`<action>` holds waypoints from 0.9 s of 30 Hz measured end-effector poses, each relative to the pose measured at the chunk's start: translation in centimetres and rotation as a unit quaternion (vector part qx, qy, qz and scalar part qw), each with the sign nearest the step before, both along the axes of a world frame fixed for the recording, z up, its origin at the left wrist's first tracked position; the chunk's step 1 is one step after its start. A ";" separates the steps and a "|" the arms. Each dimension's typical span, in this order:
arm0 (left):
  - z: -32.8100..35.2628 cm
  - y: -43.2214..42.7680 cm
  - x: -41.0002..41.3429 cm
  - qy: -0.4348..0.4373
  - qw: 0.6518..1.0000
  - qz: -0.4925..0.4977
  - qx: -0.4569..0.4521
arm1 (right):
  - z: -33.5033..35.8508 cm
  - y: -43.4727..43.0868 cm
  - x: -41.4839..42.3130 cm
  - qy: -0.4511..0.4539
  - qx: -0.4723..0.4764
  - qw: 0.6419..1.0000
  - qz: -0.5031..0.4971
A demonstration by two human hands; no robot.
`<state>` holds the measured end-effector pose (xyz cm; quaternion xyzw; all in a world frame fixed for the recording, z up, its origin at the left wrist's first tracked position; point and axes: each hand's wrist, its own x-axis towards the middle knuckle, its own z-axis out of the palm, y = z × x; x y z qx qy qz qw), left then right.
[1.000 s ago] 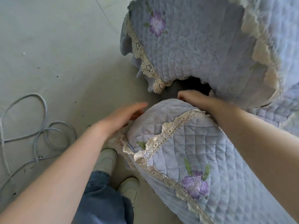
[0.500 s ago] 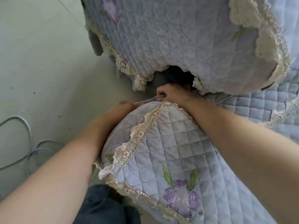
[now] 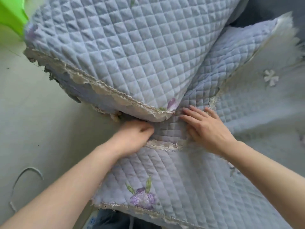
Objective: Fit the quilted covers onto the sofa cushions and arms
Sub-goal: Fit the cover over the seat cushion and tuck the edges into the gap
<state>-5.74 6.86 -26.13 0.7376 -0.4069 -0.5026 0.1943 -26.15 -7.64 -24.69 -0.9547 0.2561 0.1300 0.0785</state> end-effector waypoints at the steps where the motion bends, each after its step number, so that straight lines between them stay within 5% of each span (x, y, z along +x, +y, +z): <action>1: 0.5 -1.1 -2.2 0.000 0.997 -0.076 0.008 | 0.7 -1.4 -1.5 -0.004 -0.011 0.998 -0.057; 4: -0.6 -3.5 -7.1 -0.083 0.974 -0.174 0.120 | 0.9 -4.8 -3.2 0.027 0.000 0.985 -0.169; 15: -4.2 -5.6 -9.4 -0.042 0.985 0.089 0.139 | -0.4 -12.5 -3.7 -0.039 0.071 0.996 0.023; 18: -4.7 -10.0 -9.7 0.086 0.963 0.242 0.086 | 0.7 -15.4 -2.7 -0.075 0.010 0.996 0.045; 23: -6.4 -14.5 -9.2 0.037 0.914 0.403 -0.043 | 0.0 -19.8 0.9 -0.003 -0.049 0.994 0.093; 27: -7.7 -14.2 -8.4 0.048 0.909 0.410 -0.061 | -1.1 -20.3 1.7 -0.028 -0.041 0.993 0.106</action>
